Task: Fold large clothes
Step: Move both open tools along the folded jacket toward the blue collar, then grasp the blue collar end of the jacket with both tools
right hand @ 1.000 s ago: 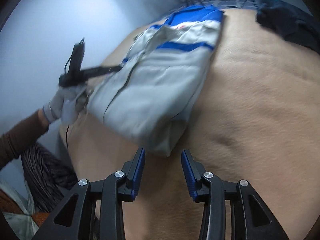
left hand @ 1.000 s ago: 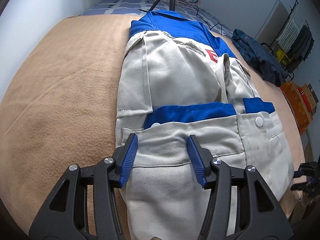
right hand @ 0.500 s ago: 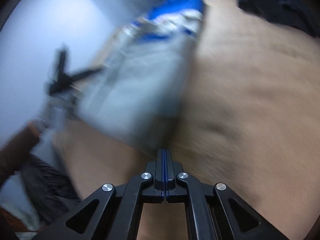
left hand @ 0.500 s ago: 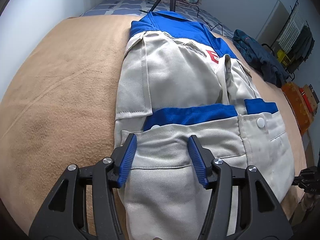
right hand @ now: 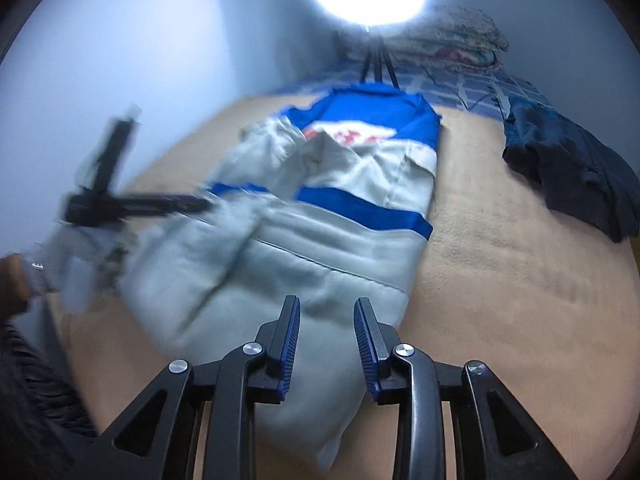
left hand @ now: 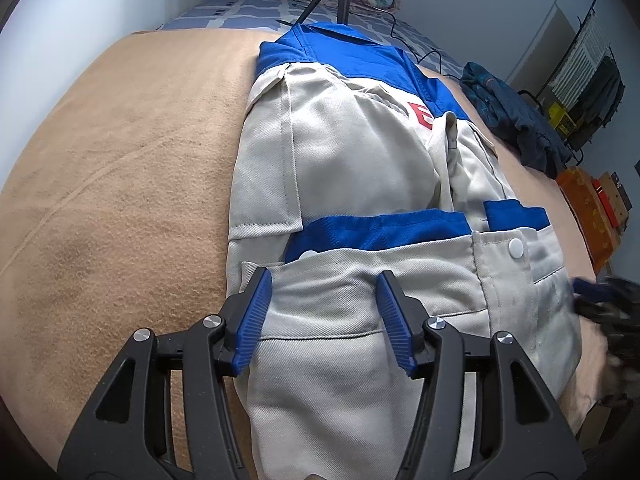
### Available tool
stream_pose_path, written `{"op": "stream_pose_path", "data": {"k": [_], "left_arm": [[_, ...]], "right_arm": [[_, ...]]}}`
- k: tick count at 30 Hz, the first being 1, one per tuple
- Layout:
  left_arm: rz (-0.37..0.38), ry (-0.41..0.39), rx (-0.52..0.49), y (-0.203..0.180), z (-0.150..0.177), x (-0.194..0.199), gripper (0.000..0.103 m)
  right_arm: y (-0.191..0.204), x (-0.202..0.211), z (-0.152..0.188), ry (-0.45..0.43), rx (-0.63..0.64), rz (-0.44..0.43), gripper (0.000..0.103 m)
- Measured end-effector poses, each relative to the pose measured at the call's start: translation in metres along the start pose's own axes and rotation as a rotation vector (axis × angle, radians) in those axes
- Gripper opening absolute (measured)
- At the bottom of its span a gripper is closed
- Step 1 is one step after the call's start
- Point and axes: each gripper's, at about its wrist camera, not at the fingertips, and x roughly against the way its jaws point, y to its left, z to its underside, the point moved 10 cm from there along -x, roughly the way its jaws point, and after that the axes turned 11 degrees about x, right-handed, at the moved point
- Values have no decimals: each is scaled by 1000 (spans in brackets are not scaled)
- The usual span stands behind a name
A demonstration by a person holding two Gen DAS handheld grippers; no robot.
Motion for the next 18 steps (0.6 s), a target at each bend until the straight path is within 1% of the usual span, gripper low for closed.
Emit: {"op": "stream_pose_path", "data": {"k": [1,2,4,5,6,10,12,13,16,18], "left_arm": [[10,6,5,0,0,1,57],[10,13,11,0,-1,2,57],[7,34,20,0,-5,8,57],[3,31,24,1,-10,16,57],[4,18,29,2,-16,24,57],[65,-115,81,10,-63,88,57],[97,-152,103,16,-81,112,57],[98,-163,101,18,-89,120,57],[66,-188,65,24,-114,138,57],[57,-192,51,26,-130,144,57]], "right_arm": [[-1,-22,14,90,4,5,25],[1,-27,16,86,9,5,25],[0,-21,17,104,16,16,25],[-1,-14,14,111,15,8,26],[-2,-5,10,95,7,2,26],[-21,37,-9,-12,-44,17,30],[-36,62,-25,-93,-77,44,34],[-43,71,-33,-125,-95,51,36],[-61,90,-61,-181,-125,67,37],[-73,107,-85,-243,-114,93,47]]}}
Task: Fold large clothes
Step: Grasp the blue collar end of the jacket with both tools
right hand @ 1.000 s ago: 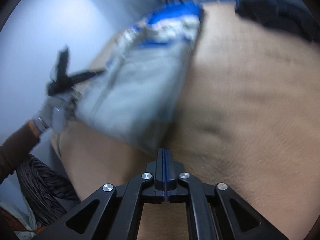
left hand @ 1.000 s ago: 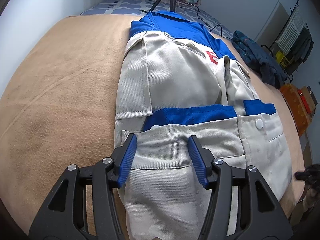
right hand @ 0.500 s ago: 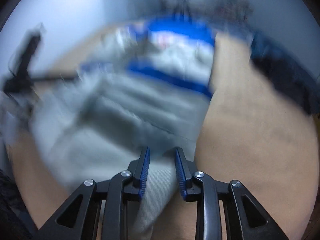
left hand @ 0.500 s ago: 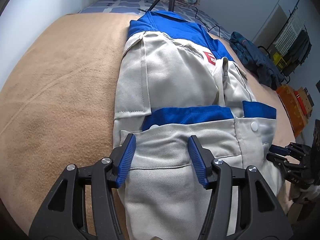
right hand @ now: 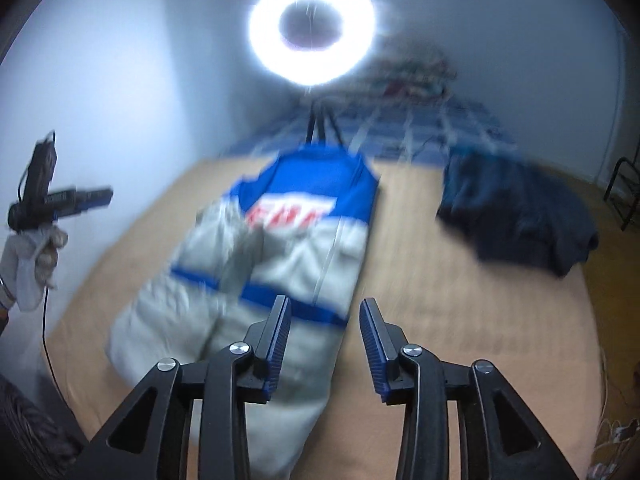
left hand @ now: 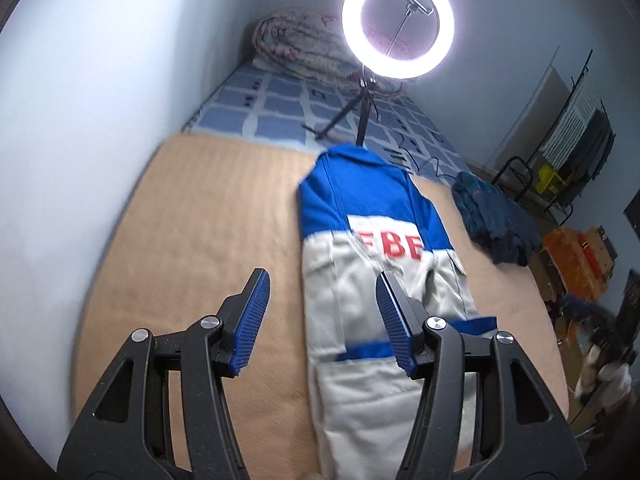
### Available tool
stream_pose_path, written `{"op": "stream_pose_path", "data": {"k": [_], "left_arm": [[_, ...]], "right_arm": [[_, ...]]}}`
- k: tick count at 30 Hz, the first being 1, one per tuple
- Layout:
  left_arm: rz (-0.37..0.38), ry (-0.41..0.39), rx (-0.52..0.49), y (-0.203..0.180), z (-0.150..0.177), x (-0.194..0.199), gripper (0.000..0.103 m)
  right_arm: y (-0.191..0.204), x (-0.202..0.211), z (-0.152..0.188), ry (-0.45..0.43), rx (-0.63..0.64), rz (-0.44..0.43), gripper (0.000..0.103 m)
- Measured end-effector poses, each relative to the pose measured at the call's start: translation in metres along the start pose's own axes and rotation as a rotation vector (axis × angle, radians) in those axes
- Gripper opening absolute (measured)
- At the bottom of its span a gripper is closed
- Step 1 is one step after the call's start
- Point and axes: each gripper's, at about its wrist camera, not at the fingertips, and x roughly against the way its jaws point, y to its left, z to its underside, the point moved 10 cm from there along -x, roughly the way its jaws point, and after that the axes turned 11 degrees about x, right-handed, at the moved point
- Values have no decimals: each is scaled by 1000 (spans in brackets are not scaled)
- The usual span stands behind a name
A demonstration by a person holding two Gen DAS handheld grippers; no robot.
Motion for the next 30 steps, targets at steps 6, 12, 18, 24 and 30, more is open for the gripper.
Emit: {"op": "stream_pose_path", "data": {"k": [6,12,18,24,30], "left_arm": [[36,0,-5,-13,-66,-11,65],[103,75,66,-21,-107,-88,65],[97,168,65,-14,-107,-183,65],[97,263,100,3,-99,-264,65],[130,317,112,12,-98,-315,65]], "right_arm": [[-28,-12,-76,-68,24,32,65],[-55,-85,-118,15,-1,7,65],[-68,-169,-116,70,-72,-90,59],[-86,-251,-103,134,-120,-136,56],[-101,-313,-97,159,-158,-181,56]]}}
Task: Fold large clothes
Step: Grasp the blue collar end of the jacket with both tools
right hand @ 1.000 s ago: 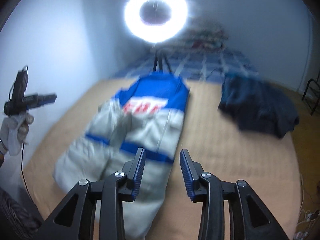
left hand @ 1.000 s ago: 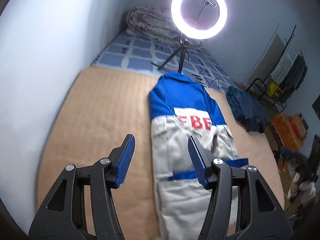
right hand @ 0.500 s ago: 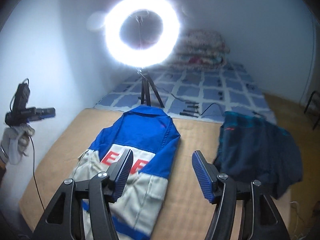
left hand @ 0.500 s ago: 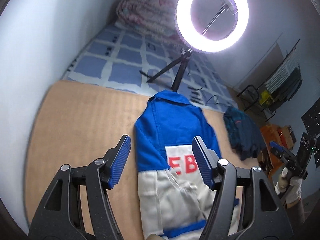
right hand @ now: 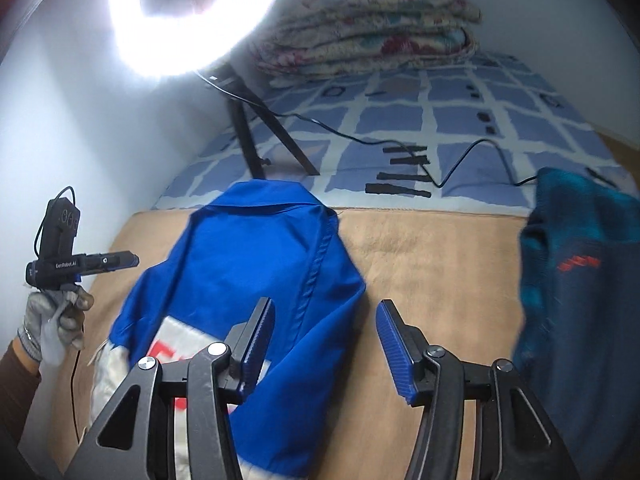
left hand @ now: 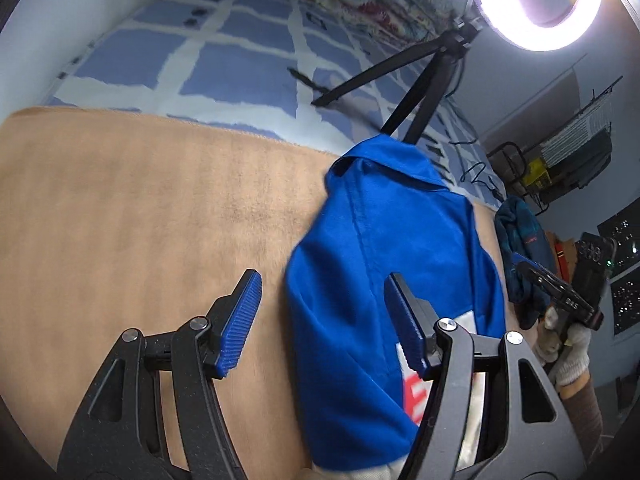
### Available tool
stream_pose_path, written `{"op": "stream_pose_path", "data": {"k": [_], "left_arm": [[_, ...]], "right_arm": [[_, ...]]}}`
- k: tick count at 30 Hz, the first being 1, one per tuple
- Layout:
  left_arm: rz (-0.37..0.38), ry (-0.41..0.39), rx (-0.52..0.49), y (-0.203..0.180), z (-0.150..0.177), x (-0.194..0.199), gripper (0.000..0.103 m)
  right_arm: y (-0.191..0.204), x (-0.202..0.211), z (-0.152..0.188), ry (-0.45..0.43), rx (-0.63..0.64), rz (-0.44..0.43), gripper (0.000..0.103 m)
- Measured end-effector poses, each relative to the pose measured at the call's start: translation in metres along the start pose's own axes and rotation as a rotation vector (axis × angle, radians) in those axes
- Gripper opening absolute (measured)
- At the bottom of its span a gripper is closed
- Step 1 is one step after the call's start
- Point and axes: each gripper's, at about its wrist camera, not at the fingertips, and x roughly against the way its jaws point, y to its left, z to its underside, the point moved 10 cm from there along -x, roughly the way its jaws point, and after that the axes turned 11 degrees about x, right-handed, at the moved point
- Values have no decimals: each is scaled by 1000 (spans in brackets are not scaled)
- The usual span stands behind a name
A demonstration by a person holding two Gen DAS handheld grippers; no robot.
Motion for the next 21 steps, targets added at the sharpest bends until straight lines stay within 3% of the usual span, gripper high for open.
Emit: {"op": "stream_pose_path", "data": {"k": [7,12,14,15,16,17,21], "left_arm": [[53,52,-38,-4,-9,-33,65],[119,66,-53,-22,-9,-43,65],[119,68,-77,-29,-8,-47,50],[111,79,-97,-33,-5,-50,29],[97,81,-115,-35,-3,-52,18],[84,77,-132,-37,-1,-53,15],[65,31,-173,-46,1,-43,7]], "right_arm": [[-12,-50,-5,-6,-65,-125,56],[-2,-76,-9,-5,-53,-165,49],[5,-80,-11,5,-28,-176,28],[8,-80,-11,10,-21,-173,23],[9,-78,-11,9,-8,-159,19],[11,-76,-11,7,6,-144,14],[17,-61,-18,-24,39,-100,8]]}}
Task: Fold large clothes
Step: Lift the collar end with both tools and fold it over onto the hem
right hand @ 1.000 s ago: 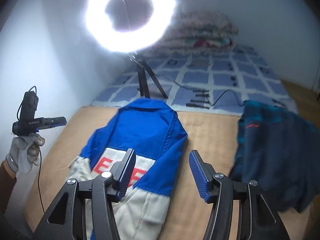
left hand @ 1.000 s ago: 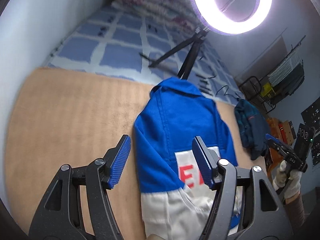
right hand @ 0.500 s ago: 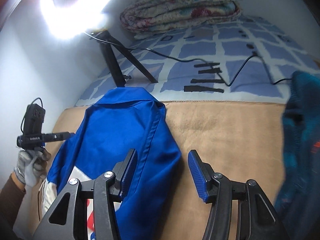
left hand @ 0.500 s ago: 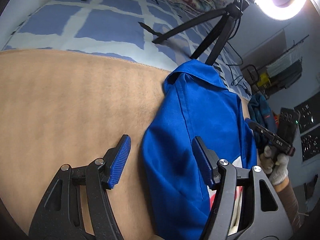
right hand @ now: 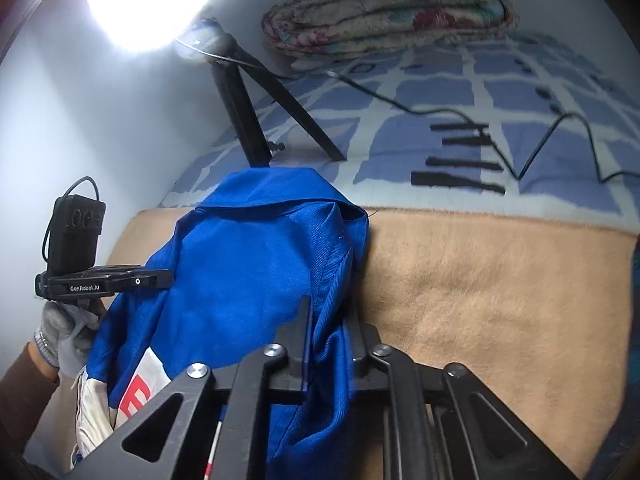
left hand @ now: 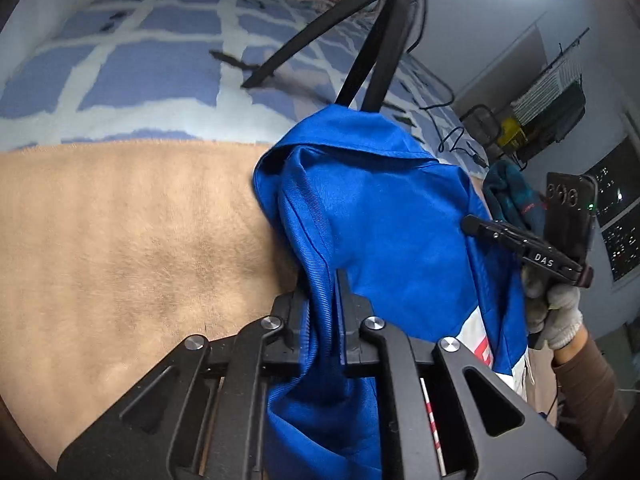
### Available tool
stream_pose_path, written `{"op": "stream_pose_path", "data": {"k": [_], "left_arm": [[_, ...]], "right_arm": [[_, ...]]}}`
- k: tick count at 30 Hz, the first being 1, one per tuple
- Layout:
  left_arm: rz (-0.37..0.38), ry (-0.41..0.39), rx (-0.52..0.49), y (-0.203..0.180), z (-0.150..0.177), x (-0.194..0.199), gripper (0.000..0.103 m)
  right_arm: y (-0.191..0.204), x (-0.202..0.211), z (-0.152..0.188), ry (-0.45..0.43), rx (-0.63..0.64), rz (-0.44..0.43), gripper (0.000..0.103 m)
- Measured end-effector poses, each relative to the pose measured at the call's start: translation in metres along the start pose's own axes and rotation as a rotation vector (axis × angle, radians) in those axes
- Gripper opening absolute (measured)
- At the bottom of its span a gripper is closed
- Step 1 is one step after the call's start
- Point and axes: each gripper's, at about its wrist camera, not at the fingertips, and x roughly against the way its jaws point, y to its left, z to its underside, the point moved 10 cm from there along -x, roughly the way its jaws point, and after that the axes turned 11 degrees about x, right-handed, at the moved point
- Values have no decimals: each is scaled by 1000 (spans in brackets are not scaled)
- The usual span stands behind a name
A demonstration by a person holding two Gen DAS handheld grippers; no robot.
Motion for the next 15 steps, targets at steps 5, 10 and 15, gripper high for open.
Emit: {"op": "stream_pose_path", "data": {"k": [5,10,15], "left_arm": [[8,-57,-36,-22,1,29,6],[20,-98,-98,-48,15,59,5],[51,-140,-70,-65,33,90,5]], "right_arm": [[19,31,-19,-64,55,26,6],[48,64,-34,-112,105,33,5],[78,104,-37,-151,149,52,4]]}}
